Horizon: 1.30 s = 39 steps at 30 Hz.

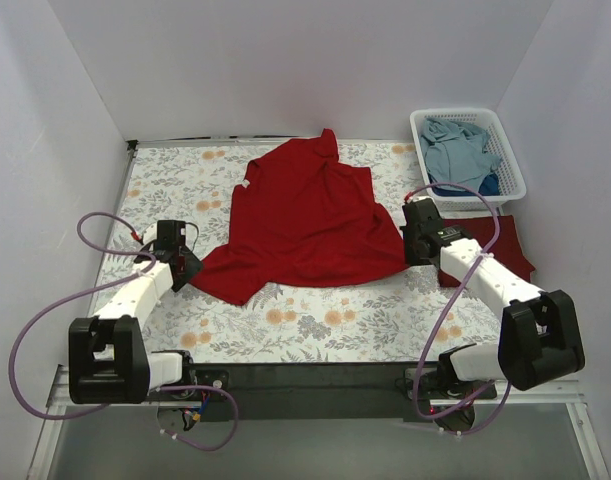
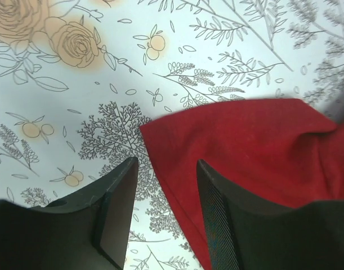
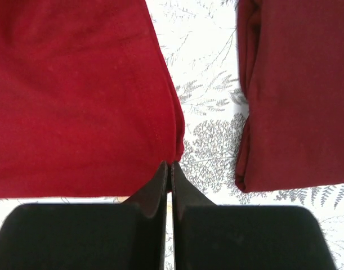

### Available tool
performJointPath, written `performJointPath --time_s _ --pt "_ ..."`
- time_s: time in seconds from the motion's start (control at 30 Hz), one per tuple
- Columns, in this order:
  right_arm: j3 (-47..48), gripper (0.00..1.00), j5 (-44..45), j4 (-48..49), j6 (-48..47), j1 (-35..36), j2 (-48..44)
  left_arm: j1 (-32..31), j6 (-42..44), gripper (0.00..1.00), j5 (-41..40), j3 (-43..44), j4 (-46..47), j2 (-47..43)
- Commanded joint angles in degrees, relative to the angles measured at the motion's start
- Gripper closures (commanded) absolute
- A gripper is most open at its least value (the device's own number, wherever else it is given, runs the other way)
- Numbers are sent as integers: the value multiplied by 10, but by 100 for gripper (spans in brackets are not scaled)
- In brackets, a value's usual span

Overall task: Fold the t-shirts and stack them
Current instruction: Flatten the tshirt out

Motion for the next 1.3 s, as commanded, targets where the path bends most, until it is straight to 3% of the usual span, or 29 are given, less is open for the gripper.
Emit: performJointPath --time_s 0.0,0.73,1.0,1.27 --pt "-31 99 -30 29 -3 -3 -34 3 19 56 -20 5 16 40" --pt "-63 99 -58 68 -3 -5 -41 3 58 46 -59 36 59 95" --pt "-63 99 -65 68 0 -8 -43 3 72 48 -29 32 79 136" --pt "-60 99 -69 69 1 -11 -51 3 73 58 5 34 60 166"
